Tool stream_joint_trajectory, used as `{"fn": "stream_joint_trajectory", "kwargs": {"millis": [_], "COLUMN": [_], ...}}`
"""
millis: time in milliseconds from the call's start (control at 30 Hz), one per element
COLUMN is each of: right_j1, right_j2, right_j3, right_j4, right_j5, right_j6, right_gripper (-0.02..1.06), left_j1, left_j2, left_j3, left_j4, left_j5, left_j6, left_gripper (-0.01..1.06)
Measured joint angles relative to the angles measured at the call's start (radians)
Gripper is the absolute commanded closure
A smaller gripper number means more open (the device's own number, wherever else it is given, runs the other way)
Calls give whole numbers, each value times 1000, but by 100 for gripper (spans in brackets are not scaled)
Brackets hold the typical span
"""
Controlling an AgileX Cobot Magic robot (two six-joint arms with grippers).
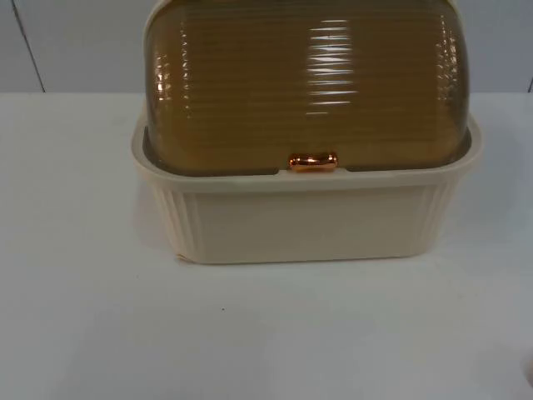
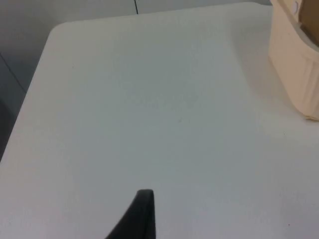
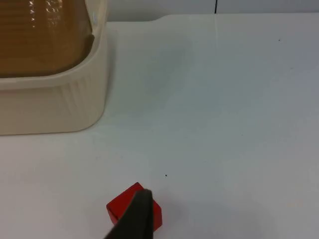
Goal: Open the box lid with the left hand, place the block into the box with the right hand, then close the box lid with the left hand.
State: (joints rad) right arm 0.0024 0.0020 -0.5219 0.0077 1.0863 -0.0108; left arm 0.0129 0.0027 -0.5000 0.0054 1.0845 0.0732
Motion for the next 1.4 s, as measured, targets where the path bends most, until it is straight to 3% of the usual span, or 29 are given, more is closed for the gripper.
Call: {"fn": "stream_joint_trajectory", "kwargs": {"millis": [567,767,933,1033,1300,1400], "right_j1": [0,0,0,0,0,0], "right_j2": [0,5,79,170,395,458], "right_j3": [0,-47,-145,-217,-369,-401], "right_j4": [-22,-47,-116,-126,-129,-129], "right_j5": [0,0,-56,-129,-278,-327], "right_j6": [11,11,11,11,18,25], "right_gripper": [11,11,11,11,11,11], "left_j1": [0,0,0,0,0,0], "left_j2": [0,2,82,166,424,496], "left_j3": [0,-71,-160,-212,-350,-388], "left_j4": [2,68,206,242,165,144], "left_j5": [0,-19,-144,-269,-502,-547], "left_j6": [0,-10,-23,-67,-103,-104], "left_gripper": [0,0,0,0,0,0]}}
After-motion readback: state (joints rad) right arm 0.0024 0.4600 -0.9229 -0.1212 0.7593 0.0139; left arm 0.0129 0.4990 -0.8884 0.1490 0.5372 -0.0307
